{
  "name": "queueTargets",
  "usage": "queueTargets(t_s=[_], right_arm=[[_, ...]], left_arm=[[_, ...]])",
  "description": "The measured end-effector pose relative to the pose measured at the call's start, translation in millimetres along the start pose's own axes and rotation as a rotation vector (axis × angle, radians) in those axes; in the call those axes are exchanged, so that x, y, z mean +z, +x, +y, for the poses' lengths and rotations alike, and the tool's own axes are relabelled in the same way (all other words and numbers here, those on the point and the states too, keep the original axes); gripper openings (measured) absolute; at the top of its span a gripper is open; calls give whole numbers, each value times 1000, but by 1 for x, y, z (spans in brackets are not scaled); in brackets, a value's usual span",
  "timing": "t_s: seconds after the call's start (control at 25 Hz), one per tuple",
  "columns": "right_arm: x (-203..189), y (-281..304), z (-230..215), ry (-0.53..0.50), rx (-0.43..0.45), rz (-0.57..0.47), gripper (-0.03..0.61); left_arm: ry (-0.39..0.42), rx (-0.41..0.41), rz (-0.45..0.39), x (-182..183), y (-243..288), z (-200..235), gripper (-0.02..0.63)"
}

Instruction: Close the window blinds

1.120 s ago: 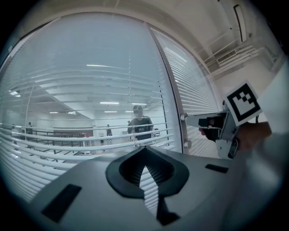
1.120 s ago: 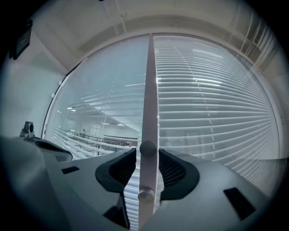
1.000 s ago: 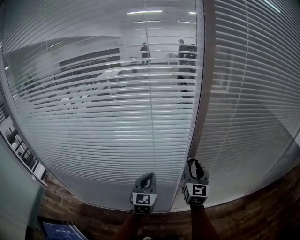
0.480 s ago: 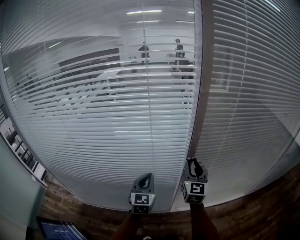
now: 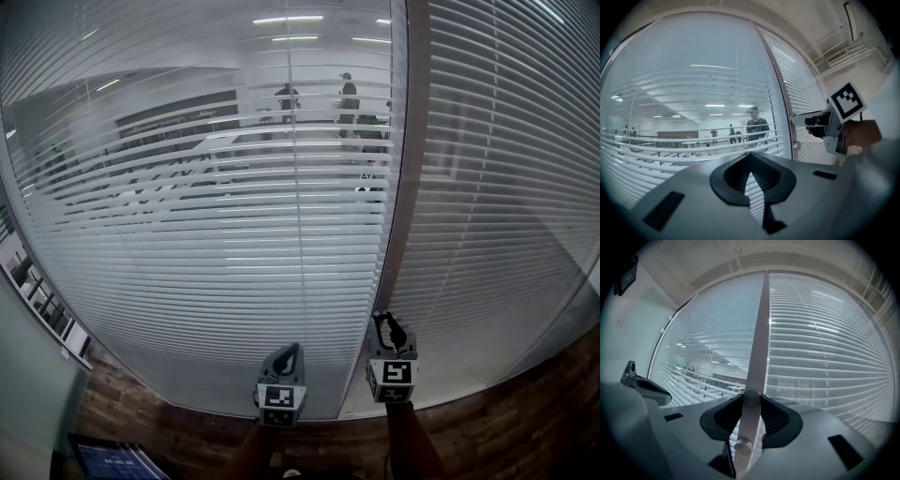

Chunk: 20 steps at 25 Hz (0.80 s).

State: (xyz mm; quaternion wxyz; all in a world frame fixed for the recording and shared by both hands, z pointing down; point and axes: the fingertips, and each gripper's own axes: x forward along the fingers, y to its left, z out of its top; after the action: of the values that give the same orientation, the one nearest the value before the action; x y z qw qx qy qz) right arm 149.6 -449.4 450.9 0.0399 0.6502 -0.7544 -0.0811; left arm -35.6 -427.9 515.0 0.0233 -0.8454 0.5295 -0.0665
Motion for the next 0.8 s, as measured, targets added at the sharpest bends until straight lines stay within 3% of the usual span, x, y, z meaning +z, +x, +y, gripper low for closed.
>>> queueTargets(t_s=[0.2,0.8], right_arm=[[5,3,5,-159,30,16,126],[-1,2,12,-938,55,83,126]], left_arm=[[-2,-8,5,-3,2,-3,-7],[-2,-18,18,-9,-4,-10,-6]])
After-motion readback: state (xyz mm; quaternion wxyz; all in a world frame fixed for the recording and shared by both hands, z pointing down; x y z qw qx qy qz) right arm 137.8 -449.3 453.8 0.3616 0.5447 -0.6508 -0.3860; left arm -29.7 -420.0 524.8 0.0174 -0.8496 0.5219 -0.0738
